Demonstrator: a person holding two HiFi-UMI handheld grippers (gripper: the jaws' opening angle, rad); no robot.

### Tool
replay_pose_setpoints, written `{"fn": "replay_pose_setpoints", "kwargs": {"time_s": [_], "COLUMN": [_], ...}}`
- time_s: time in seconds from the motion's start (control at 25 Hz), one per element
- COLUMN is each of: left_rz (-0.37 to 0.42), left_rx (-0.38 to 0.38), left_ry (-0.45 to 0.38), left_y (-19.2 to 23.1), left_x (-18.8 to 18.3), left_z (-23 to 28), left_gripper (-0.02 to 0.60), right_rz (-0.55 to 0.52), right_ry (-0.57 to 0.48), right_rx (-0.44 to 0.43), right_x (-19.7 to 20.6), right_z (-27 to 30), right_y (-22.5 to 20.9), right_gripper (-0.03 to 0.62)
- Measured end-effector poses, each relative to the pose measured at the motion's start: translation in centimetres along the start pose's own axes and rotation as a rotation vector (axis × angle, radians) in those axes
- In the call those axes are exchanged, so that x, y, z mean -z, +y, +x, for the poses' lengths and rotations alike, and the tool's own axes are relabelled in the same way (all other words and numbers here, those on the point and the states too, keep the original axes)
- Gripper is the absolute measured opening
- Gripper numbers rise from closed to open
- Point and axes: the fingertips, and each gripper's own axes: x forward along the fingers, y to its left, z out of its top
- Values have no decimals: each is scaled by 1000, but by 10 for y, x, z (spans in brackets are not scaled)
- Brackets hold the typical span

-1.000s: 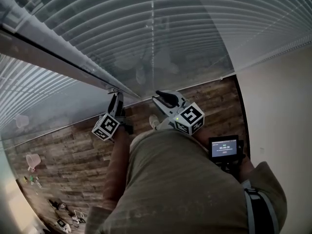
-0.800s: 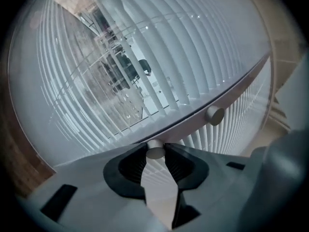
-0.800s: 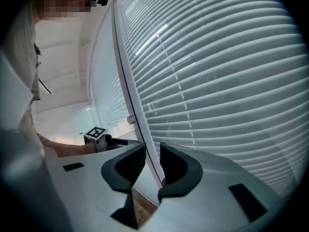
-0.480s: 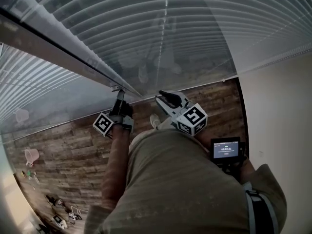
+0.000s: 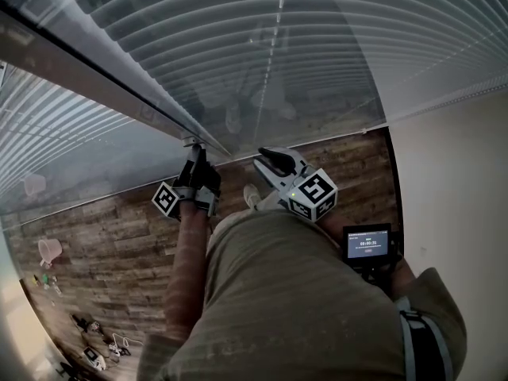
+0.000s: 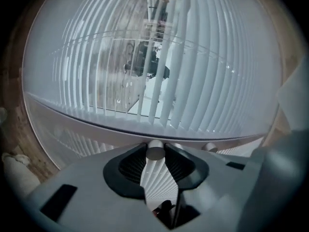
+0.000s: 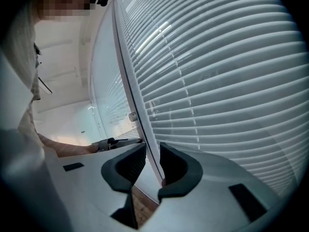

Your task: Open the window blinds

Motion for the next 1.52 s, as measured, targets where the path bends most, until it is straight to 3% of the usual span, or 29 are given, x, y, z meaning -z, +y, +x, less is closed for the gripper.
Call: {"fn": "replay_pose_setpoints", "kwargs": {"time_s": [0.08, 0.16, 0.24, 0.4, 0.48, 0.6, 0.72, 0.8, 0.96, 1.2, 1.52], "left_rz": [5, 100, 247, 683, 852, 1020, 1081, 1008, 708, 267, -40], "left_rx": [5, -21, -71, -299, -382, -433, -469, -449, -306, -151, -9], "left_ry": [-9, 1, 39, 124, 135, 156, 165, 146, 94, 4, -51], "left_y": [-1, -6, -9, 6, 7, 0, -3, -2, -4, -6, -1], "left_x": [0, 2, 7, 4, 0, 2, 3, 2, 0, 2, 1], "left_z": [1, 3, 6, -5, -9, -4, 0, 1, 2, 3, -2], "left_gripper": [135, 135, 166, 186, 186, 184, 141, 138, 135, 135, 135], "right_rz": [-1, -1, 2, 12, 15, 18, 15, 15, 20, 25, 26], "right_ry": [3, 6, 9, 13, 15, 15, 14, 14, 13, 11, 11], "right_rx": [-2, -5, -4, 5, 9, 11, 6, 3, 4, 5, -6], "right_x": [1, 2, 4, 8, 10, 11, 10, 10, 9, 8, 3], "right_z": [0, 1, 1, 0, -1, -1, -1, 0, 0, -1, 1], "right_y": [1, 2, 1, -3, -5, -6, -3, -3, -3, -4, 1], "right_gripper": [97, 97, 97, 97, 97, 97, 97, 97, 97, 97, 97]}}
